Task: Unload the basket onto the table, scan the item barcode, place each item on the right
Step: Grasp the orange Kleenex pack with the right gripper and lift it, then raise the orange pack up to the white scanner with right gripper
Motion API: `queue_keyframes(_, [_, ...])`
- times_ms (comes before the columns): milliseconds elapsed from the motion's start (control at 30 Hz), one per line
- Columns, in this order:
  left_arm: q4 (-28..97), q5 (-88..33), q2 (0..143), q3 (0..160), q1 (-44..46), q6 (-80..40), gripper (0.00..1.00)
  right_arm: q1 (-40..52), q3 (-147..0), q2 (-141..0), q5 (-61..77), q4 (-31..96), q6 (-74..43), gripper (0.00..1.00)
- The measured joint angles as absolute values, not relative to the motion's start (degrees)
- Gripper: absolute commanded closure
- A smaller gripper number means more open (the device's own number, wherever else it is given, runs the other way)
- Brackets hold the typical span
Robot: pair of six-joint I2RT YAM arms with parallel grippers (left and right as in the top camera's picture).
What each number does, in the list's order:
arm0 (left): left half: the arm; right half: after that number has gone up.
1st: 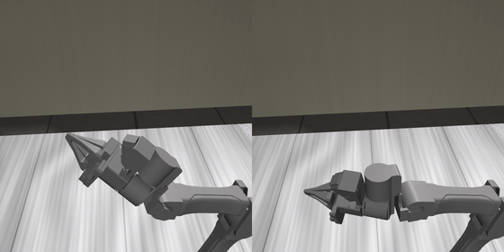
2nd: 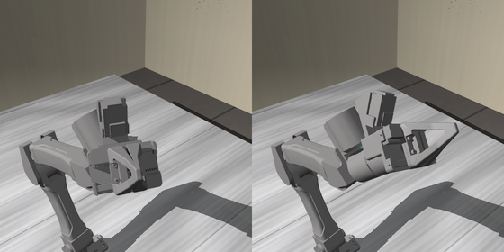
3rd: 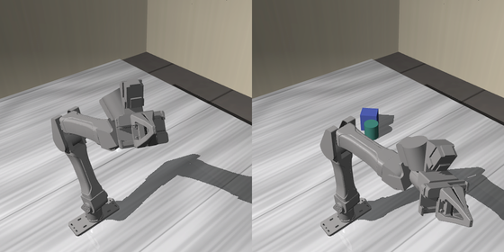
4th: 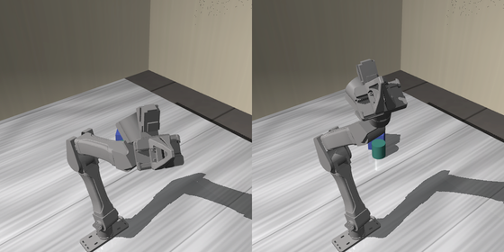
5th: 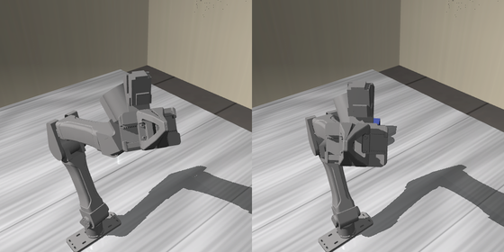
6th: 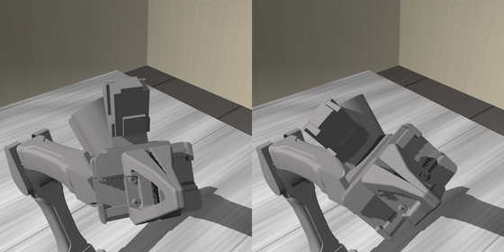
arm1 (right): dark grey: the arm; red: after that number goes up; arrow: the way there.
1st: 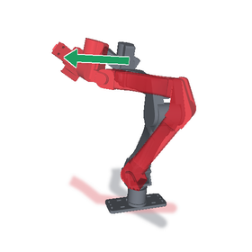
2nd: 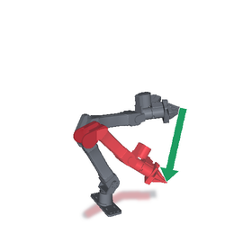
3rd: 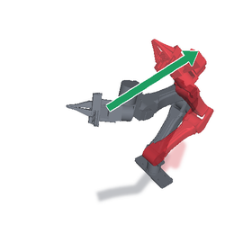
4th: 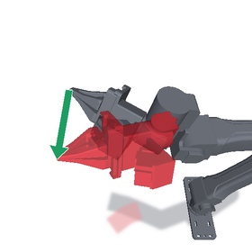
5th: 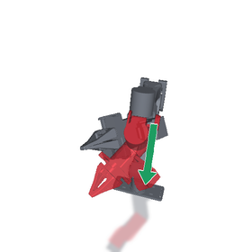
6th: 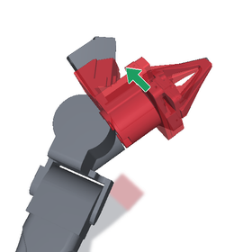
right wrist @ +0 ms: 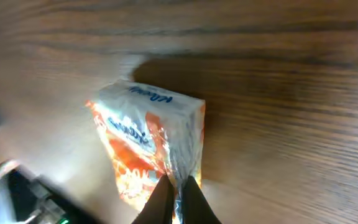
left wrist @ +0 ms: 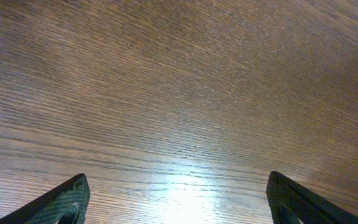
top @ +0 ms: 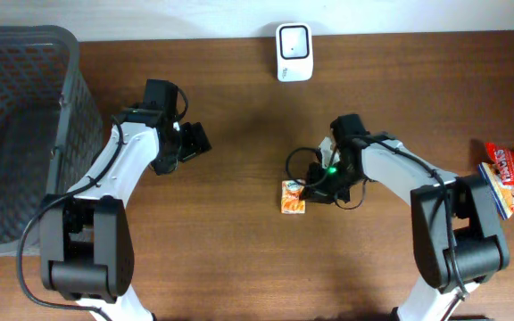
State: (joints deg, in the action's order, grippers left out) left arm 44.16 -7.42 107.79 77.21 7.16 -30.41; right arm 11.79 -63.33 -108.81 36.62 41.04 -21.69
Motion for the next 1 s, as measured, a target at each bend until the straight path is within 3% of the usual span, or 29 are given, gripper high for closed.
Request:
queue_keyframes(133, [44.16,-7.42,107.79,77.21,7.16,-30.41,0.11,4.51,-64.31,-108.99,56.73,37.23,-16.34,0.96])
queue_keyframes(333, [44.18,-7.42,107.79,77.21,7.16,-30.41,0.10,3.68,-64.71,-108.99,82.72,27.53,-15.42,0.96])
queue_keyframes(467, [44.21,-7.42,107.79,77.21,7.16,-30.41,0.09,3.68,-64.71,-108.99,85.82,19.90,-21.02,0.96])
queue_keyframes(700, [44.36,-7.40,107.79,77.21,7.16,-30.41,0.07,-3.53,-64.90,-109.10,87.42,-10.44,-43.31,0.96])
queue_keyframes(1000, [44.40,-7.42,107.79,77.21,7.16,-30.41,0.05,-7.14,-64.88,-109.10,87.59,-13.13,-49.54,0.96])
